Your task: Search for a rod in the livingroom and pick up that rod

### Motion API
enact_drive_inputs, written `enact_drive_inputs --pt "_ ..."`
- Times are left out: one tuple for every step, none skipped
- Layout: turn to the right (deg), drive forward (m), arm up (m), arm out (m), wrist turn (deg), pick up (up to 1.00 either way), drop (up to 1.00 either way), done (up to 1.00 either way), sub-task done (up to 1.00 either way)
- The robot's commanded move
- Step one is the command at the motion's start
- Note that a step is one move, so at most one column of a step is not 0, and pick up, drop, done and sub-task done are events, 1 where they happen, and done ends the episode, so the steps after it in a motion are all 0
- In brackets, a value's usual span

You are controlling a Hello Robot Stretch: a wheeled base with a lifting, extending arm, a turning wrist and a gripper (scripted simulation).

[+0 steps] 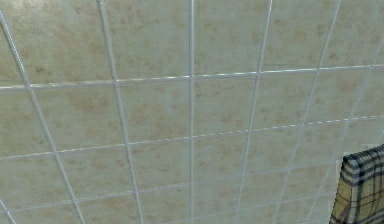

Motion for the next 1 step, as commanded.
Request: enact_drive_inputs --pt "0.0 0.0 0.0 0.0 0.0 1.0 0.0 0.0 0.0"
